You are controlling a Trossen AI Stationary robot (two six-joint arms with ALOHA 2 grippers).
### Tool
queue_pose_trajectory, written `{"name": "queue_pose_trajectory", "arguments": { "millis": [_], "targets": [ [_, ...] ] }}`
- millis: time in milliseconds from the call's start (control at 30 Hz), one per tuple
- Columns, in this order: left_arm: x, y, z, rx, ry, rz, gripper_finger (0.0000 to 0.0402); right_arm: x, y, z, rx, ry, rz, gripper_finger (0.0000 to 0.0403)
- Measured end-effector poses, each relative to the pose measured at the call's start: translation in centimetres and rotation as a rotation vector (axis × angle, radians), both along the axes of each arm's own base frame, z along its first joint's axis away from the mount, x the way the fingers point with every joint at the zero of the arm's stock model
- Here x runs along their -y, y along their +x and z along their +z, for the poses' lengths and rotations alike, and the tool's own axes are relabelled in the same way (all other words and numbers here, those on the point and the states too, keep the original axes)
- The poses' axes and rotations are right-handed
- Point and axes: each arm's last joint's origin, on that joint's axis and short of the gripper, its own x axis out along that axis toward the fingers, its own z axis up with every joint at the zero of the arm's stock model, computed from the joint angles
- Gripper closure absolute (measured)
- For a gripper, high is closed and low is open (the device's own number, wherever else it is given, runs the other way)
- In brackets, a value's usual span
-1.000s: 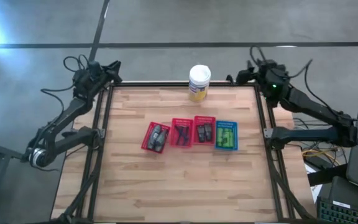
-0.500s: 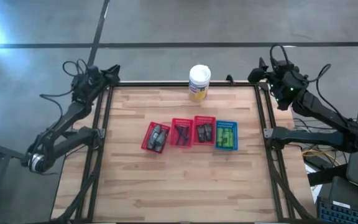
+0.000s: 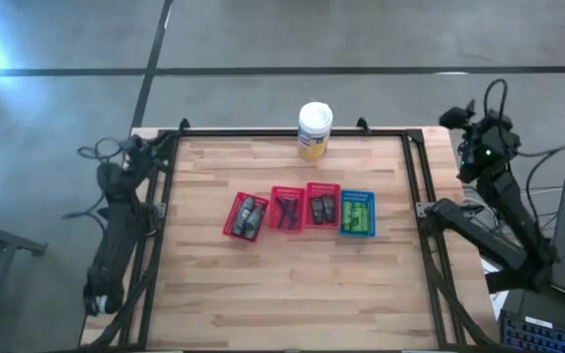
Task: Pick & Place Travel size toiletries
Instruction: Return to Home Position
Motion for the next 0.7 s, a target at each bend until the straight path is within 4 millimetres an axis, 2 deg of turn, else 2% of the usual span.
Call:
{"name": "queue_pose_trajectory", "arguments": {
  "millis": [133,300,500,633,700],
  "targets": [
    [0.6,-0.3,-0.7,0.01,0.028,0.047,0.0314,-0.4,-1.3,-2.5,-0.004,0.008,-0.117,0.013],
    [0.9,-0.3,-0.3,0.017,0.063,0.048,0.0314,-0.4,-1.6,-6.6,-0.03,0.052,-0.162,0.0116],
    [1.1,-0.3,-0.9,0.018,0.082,0.043,0.0314,0.3,-1.2,-12.9,-0.091,0.155,-0.161,0.0097],
    [0.8,-0.2,-1.6,0.012,0.013,0.038,0.0314,0.8,-1.0,-17.3,-0.147,0.247,-0.16,0.0085],
    [0.8,-0.2,-1.9,0.01,-0.014,0.04,0.0314,1.0,-0.9,-17.6,-0.162,0.266,-0.143,0.0079]
  ]
}}
